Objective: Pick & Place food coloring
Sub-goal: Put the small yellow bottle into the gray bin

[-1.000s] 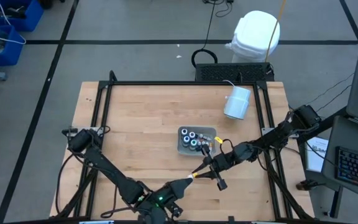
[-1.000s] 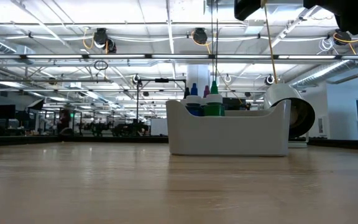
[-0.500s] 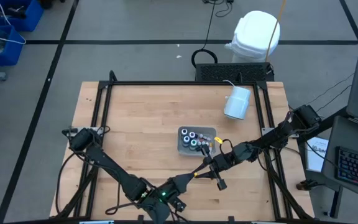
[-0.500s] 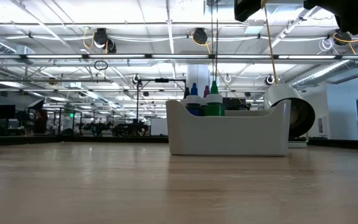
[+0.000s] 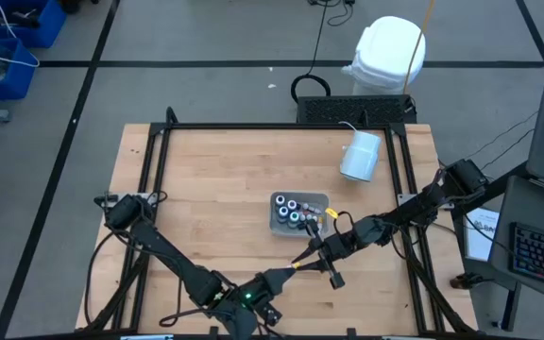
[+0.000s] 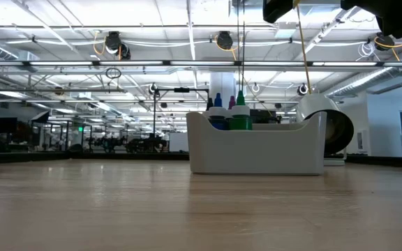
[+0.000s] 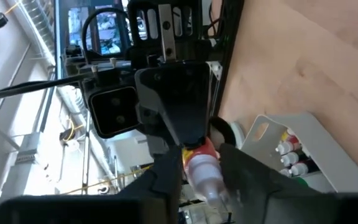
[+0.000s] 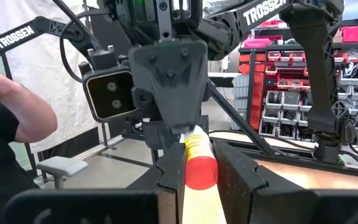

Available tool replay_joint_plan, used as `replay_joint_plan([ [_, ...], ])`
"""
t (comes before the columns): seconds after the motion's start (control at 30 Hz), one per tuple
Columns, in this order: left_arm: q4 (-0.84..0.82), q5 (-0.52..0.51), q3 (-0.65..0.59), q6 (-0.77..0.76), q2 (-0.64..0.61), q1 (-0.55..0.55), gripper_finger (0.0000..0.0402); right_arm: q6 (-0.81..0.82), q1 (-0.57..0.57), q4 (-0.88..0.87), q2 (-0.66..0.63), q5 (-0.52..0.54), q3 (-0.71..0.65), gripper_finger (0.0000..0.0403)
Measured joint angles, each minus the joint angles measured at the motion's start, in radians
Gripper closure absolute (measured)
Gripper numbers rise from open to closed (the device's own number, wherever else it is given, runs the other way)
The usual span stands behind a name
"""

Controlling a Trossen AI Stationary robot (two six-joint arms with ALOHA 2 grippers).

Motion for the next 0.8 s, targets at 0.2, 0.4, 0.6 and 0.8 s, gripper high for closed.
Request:
replay_joint_plan([
  [0.2, -0.007, -0.006, 0.000, -0.009, 0.000, 0.004, 0.0339, -0.001, 0.000, 0.002, 0.000, 0.000, 0.000, 0.0344],
  [0.4, -0.028, -0.006, 0.000, -0.020, 0.000, 0.006, 0.0319, 0.000, -0.001, -0.005, 0.000, 0.000, 0.000, 0.0344],
  [0.6, -0.028, -0.010, 0.000, -0.045, 0.000, 0.010, 0.0275, 0.000, 0.000, -0.006, 0.000, -0.007, 0.000, 0.0344],
  [0.8, -0.028, -0.011, 0.000, -0.032, 0.000, 0.010, 0.0263, 0.013, 0.000, -0.007, 0.000, -0.009, 0.000, 0.0344],
])
